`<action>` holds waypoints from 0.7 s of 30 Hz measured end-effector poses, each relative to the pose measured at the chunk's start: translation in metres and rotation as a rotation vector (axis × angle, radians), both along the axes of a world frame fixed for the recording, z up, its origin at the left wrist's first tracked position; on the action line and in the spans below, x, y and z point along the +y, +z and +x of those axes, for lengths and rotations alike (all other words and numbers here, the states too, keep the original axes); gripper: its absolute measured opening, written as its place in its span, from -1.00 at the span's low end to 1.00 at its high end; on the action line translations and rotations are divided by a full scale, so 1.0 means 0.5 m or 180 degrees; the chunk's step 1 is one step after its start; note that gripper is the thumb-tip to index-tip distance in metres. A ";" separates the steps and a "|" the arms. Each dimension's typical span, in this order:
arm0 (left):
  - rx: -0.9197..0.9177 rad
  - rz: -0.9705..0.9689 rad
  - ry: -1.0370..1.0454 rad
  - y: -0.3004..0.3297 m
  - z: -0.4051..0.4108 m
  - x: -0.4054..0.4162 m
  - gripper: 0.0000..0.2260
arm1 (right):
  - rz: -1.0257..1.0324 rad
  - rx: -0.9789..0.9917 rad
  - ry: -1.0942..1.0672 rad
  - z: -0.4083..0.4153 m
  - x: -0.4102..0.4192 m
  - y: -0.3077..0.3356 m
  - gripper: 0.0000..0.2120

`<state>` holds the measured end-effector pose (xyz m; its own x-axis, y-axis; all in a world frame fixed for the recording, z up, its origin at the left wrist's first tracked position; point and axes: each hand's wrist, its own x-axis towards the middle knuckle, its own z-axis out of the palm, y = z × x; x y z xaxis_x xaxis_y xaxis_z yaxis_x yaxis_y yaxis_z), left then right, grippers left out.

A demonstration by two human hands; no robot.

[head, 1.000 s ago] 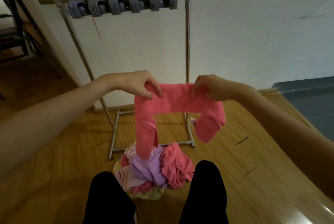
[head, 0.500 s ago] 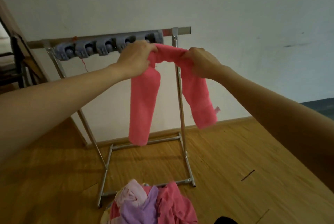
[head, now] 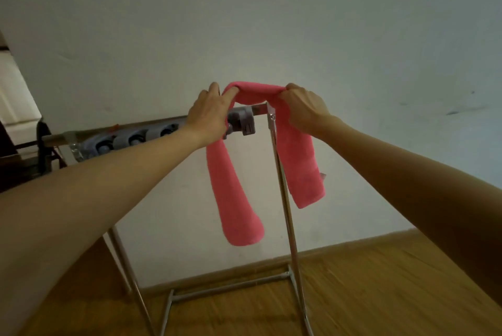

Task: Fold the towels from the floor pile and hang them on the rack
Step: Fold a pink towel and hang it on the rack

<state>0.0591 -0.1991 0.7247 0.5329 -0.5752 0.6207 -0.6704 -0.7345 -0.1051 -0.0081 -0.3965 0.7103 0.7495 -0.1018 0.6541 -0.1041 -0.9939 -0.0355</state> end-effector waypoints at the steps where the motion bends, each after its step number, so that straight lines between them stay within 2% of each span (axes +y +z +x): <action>1: 0.0012 -0.0006 -0.0017 -0.006 0.010 -0.009 -0.36 | 0.0032 -0.0029 -0.0010 0.010 -0.003 -0.011 -0.73; 6: -0.0084 -0.0104 -0.0101 -0.050 0.041 -0.059 -0.35 | 0.0288 -0.0292 -0.0124 0.049 -0.015 -0.067 -0.73; 13: -0.0251 -0.0493 -0.0201 -0.103 0.061 -0.096 -0.34 | 0.0328 -0.0487 -0.0015 0.063 0.000 -0.115 -0.69; 21: 0.0289 -0.0522 -0.0462 -0.192 0.083 -0.067 -0.28 | 0.0058 0.0127 0.0039 0.074 0.016 -0.188 -0.60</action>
<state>0.1009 -0.2324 0.6288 0.5099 -0.5452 0.6654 -0.7715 -0.6320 0.0734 0.0289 -0.3886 0.6163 0.7762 -0.1041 0.6218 -0.0936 -0.9944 -0.0495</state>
